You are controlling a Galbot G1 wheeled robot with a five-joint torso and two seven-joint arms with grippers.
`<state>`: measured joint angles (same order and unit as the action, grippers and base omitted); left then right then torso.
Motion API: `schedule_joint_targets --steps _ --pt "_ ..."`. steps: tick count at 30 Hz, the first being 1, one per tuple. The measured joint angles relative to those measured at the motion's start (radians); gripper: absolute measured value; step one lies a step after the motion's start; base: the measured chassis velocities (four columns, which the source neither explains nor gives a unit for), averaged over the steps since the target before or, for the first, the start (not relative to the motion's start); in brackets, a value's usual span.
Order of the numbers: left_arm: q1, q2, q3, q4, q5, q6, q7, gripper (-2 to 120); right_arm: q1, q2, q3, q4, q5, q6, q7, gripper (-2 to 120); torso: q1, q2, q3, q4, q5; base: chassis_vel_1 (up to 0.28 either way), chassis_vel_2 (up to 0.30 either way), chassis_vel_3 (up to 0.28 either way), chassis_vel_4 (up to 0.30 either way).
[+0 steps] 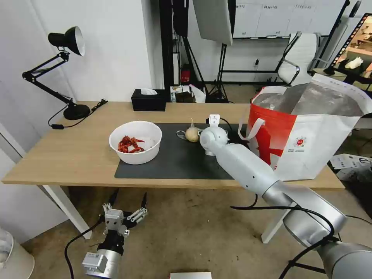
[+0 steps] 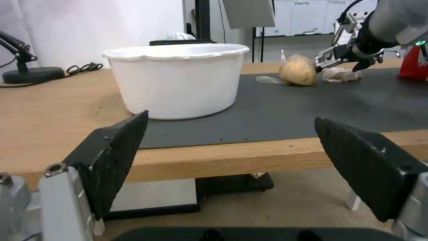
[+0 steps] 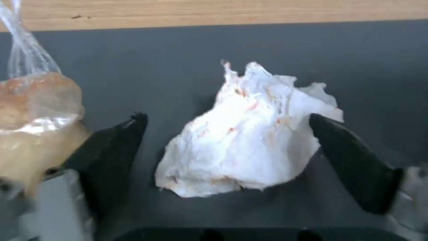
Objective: Pick up the trash from the table and place it into the takeout bag.
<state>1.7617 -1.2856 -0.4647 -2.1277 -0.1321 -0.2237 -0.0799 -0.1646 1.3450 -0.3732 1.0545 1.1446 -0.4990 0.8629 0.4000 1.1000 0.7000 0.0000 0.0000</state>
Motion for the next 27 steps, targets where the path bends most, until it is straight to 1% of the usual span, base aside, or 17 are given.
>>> schedule_joint_targets --steps 1,3,5,6,7,8,10,11,13,14,18,19,22,23,25,27 --pt "0.0 0.0 0.0 0.0 0.0 0.0 0.0 100 0.0 0.0 0.0 0.0 0.0 0.0 0.0 92 0.0 0.0 0.0 0.0 0.0 0.0 0.0 0.0 0.0" --pt "0.001 0.0 0.001 0.0 0.0 0.0 0.0 100 -0.006 -0.003 0.011 0.011 0.016 -0.006 0.016 82 0.0 0.0 0.0 0.0 0.0 0.0 0.0 0.0 0.0" --pt "0.001 0.0 0.001 0.0 0.0 0.0 0.0 100 -0.006 -0.003 0.011 0.011 0.016 -0.006 0.016 82 0.0 0.0 0.0 0.0 0.0 0.0 0.0 0.0 0.0" --pt "0.002 0.0 0.002 0.0 0.0 0.0 0.0 100 -0.009 -0.004 0.015 0.016 0.024 -0.007 0.024 70 0.0 0.0 0.0 0.0 0.0 0.0 0.0 0.0 0.0" --pt "0.004 0.0 0.002 0.0 0.0 -0.001 0.0 100 -0.011 -0.005 0.017 0.018 0.029 -0.008 0.028 65 0.0 0.0 0.0 0.0 0.0 0.0 0.0 0.0 0.0" --pt "0.004 0.0 0.002 0.0 0.0 -0.001 0.0 100 -0.011 -0.005 0.017 0.018 0.029 -0.008 0.028 65 0.0 0.0 0.0 0.0 0.0 0.0 0.0 0.0 0.0" --pt "0.004 0.0 0.002 0.0 0.0 -0.001 0.0 100 -0.014 -0.005 0.02 0.021 0.033 -0.008 0.034 57 0.0 0.0 0.0 0.0 0.0 0.0 0.0 0.0 0.0" --pt "0.004 0.0 0.002 0.0 0.0 -0.001 0.0 100 -0.014 -0.005 0.02 0.021 0.033 -0.008 0.034 57 0.0 0.0 0.0 0.0 0.0 0.0 0.0 0.0 0.0" --pt "0.005 0.001 0.002 -0.001 -0.001 -0.001 0.0 100 -0.021 -0.005 0.022 0.023 0.034 -0.008 0.039 44 0.0 0.0 0.0 0.0 0.0 0.0 0.0 0.0 0.0" --pt "0.005 0.001 0.002 -0.001 -0.001 -0.001 0.0 100 -0.021 -0.005 0.022 0.023 0.034 -0.008 0.039 44 0.0 0.0 0.0 0.0 0.0 0.0 0.0 0.0 0.0" --pt "0.004 0.002 0.001 0.001 -0.003 -0.002 -0.001 100 -0.025 -0.001 0.028 0.023 0.034 -0.008 0.039 26 0.0 0.0 0.0 0.0001 0.0 0.0 0.0 0.0 0.0" --pt "0.004 0.002 0.001 0.001 -0.003 -0.002 -0.001 100 -0.025 -0.001 0.028 0.023 0.034 -0.008 0.039 26 0.0 0.0 0.0 0.0001 0.0 0.0 0.0 0.0 0.0" --pt "0.002 0.004 0.001 0.004 -0.004 -0.002 -0.001 100 -0.026 0.0 0.031 0.023 0.036 -0.008 0.039 13 0.0 0.0 0.0 0.0001 0.0 0.0 0.0 0.0 0.0" --pt "0.002 0.004 0.001 0.004 -0.004 -0.002 -0.001 100 -0.026 0.0 0.031 0.023 0.036 -0.008 0.039 13 0.0 0.0 0.0 0.0001 0.0 0.0 0.0 0.0 0.0" --pt "-0.002 0.006 0.001 0.007 -0.01 -0.002 -0.002 100 -0.027 0.0 0.036 0.023 0.038 -0.004 0.04 1 0.0 0.0 0.0 0.0 0.0 0.0 0.0 0.0 0.0" --pt "-0.003 0.007 0.002 0.008 -0.013 -0.002 -0.002 100 -0.029 0.0 0.04 0.024 0.037 0.001 0.039 0 0.0 0.0 0.0 0.0 0.0 0.0 0.0 0.0 0.0"
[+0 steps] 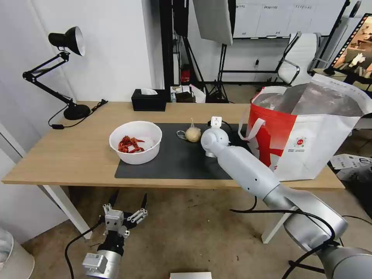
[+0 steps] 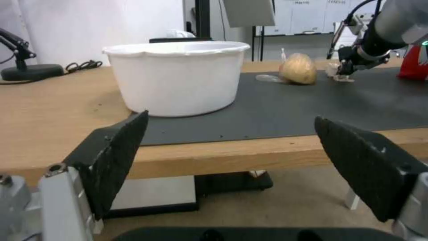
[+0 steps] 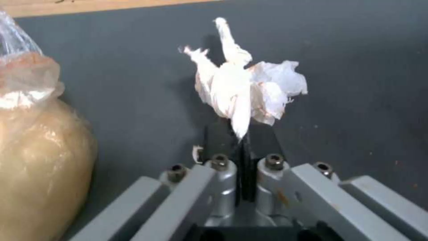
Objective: Pick up the trash from the table and place it into the takeout bag.
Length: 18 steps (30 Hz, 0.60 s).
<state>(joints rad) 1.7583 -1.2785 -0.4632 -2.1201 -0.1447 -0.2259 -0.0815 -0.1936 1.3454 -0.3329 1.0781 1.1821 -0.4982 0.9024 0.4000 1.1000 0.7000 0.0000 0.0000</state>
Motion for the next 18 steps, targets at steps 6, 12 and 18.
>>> schedule_joint_targets --steps 6,12,18 --pt "-0.005 0.006 0.001 -0.001 -0.008 0.0 -0.001 100 -0.039 -0.061 0.016 0.15 -0.078 0.079 -0.002 0 0.0 0.0 0.0 0.0001 0.0 0.0 0.0 0.0 0.0" --pt "-0.005 0.008 0.0 -0.011 -0.011 0.0 -0.002 100 -0.105 -0.193 0.005 0.426 -0.15 0.132 0.029 0 0.0 0.0 0.0 -0.0003 0.0 0.0 0.0 0.0 0.0" --pt "-0.003 0.01 0.0 -0.014 -0.012 0.0 -0.003 100 -0.19 -0.308 -0.008 0.641 -0.288 0.236 -0.01 0 0.0 0.0 0.0 -0.0002 0.0001 0.0 0.0 0.0 0.0"
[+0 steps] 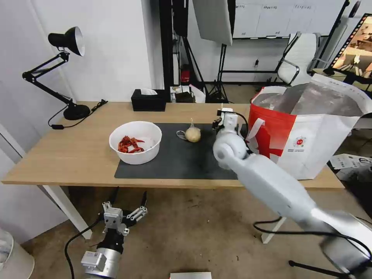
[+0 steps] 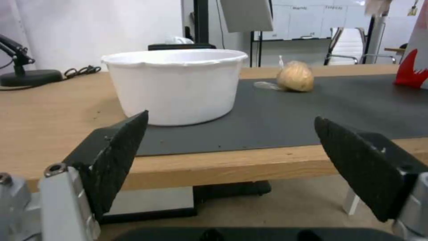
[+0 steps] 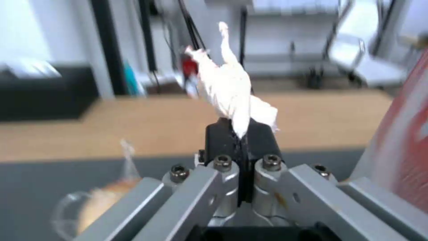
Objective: Pick up the trash from the table and place it into the takeout bag.
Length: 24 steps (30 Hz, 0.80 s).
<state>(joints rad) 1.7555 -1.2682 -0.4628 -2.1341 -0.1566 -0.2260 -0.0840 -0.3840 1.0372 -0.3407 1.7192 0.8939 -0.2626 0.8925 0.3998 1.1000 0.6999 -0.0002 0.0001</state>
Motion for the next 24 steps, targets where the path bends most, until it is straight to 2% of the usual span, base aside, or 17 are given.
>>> schedule_joint_targets --steps 2,5,12,18,24 --pt "0.0 -0.001 0.0 0.0 0.0 0.0 0.0 100 -0.013 -0.011 0.002 0.023 -0.03 0.02 -0.014 0 0.0 0.0 0.0 0.0 0.0 0.0 0.0 0.0 0.0" --pt "0.002 -0.007 0.002 0.001 0.0 0.0 0.0 100 -0.051 -0.038 0.022 0.072 -0.136 0.099 -0.062 0 0.0 0.0 0.0 0.0001 -0.0001 0.0 0.0 0.0 0.0" --pt "0.005 -0.009 0.001 0.0 0.001 0.0 -0.001 100 -0.088 -0.065 0.071 0.118 -0.216 0.203 -0.134 0 0.0 0.0 0.0 0.0001 0.0 0.0 0.0 0.0 0.0" --pt "0.007 -0.012 0.0 -0.003 0.003 -0.001 -0.001 100 -0.096 -0.116 0.126 0.19 -0.198 0.221 -0.174 0 0.0 0.0 0.0 0.0001 0.0 0.0 0.0 0.0 0.0" --pt "0.008 -0.014 0.005 -0.005 0.009 -0.001 -0.001 100 -0.039 -0.21 0.192 0.233 -0.104 0.193 -0.178 0 0.0 0.0 0.0 0.0001 0.0001 0.0 0.0 0.0 0.0"
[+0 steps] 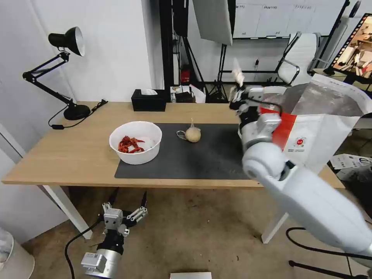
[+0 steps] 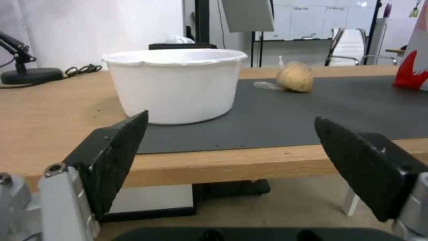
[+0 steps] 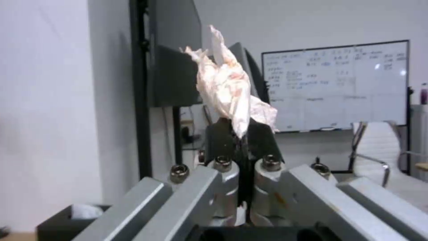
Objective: Pick up the trash from the table and place it into the takeout bag.
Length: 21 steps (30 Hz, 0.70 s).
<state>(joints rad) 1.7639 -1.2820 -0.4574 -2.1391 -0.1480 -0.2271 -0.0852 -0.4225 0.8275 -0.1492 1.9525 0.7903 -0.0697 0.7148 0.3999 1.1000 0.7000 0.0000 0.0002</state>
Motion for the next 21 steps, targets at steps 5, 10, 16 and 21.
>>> schedule_joint_targets --steps 5,10,16,21 --pt "0.003 -0.002 0.004 -0.006 0.007 0.0 0.0 100 0.051 -0.061 0.045 -0.009 0.06 -0.077 0.068 0 0.0 0.0 0.0 0.0001 0.0 0.0 0.0 0.0 0.0" --pt "0.008 -0.001 0.005 -0.013 0.01 0.0 0.0 100 0.062 -0.104 0.086 0.007 0.185 -0.21 0.241 0 0.0 0.0 0.0 -0.0001 0.0001 0.0 0.0 0.0 0.0" --pt "0.009 0.002 0.007 -0.015 0.011 0.0 0.0 100 0.064 -0.136 0.112 0.026 0.312 -0.298 0.347 0 0.0 0.0 0.0 0.0 0.0 0.0 0.0 0.0 0.0" --pt "0.009 0.002 0.008 -0.016 0.013 0.0 0.001 100 0.038 -0.148 0.126 0.039 0.369 -0.321 0.407 0 0.0 0.0 0.0 0.0001 -0.0001 0.0 0.0 0.0 0.0"
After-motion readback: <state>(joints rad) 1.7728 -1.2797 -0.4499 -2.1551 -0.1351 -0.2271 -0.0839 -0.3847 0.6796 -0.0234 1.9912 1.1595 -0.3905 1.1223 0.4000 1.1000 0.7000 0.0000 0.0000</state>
